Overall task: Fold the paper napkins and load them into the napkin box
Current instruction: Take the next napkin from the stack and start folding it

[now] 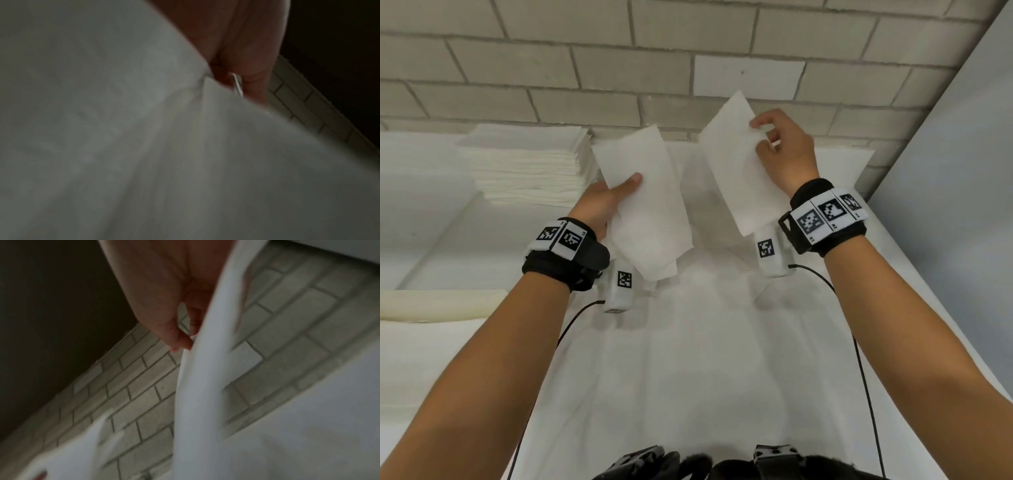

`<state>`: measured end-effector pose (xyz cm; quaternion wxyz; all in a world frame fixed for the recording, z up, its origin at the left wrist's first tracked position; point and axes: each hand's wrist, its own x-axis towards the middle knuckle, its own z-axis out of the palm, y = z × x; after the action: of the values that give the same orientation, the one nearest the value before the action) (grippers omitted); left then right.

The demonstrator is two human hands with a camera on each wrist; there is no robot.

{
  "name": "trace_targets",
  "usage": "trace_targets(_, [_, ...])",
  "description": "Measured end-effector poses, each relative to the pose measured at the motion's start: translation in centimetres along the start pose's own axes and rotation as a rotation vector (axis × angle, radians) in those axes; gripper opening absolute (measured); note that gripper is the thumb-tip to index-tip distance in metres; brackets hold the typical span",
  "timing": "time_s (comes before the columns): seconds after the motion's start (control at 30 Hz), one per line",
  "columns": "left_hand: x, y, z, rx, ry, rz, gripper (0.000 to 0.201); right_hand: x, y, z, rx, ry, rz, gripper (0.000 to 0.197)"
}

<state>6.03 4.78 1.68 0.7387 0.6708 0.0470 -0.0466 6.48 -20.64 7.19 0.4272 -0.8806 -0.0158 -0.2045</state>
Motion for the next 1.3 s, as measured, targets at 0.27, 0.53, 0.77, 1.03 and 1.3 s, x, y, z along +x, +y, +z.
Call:
trace_targets(0.27, [-1.5,0.8,1.5,-0.052,-0.04,0.095,0.015,-2.9,-1.1,3.2,-0.06,-0.445,0.052,0.027])
trace_targets(0.53, [-1.6,0.4,2.3,-0.124,0.022,0.165,0.04,-3.3,-0.5,4.0,0.138,-0.443,0.075,0.002])
trace_targets(0.77, [0.1,-0.3,-1.5,0.163,0.16,0.221,0.093,-1.2,0.6,0.9,0.062,-0.452,0.119,0.045])
trace_targets(1.03, [0.9,-2.5,-1.0,0.32,0.228,0.297,0.084,-1.1,-2.0,-0.2,-0.574,-0.527,-0.181,0.028])
trace_targets(1.3, [-1.1,-2.0,3.4,0.171,-0.096,0.119,0.009,-3.3,-6.0,4.0,-0.973,-0.564,-0.757,0.029])
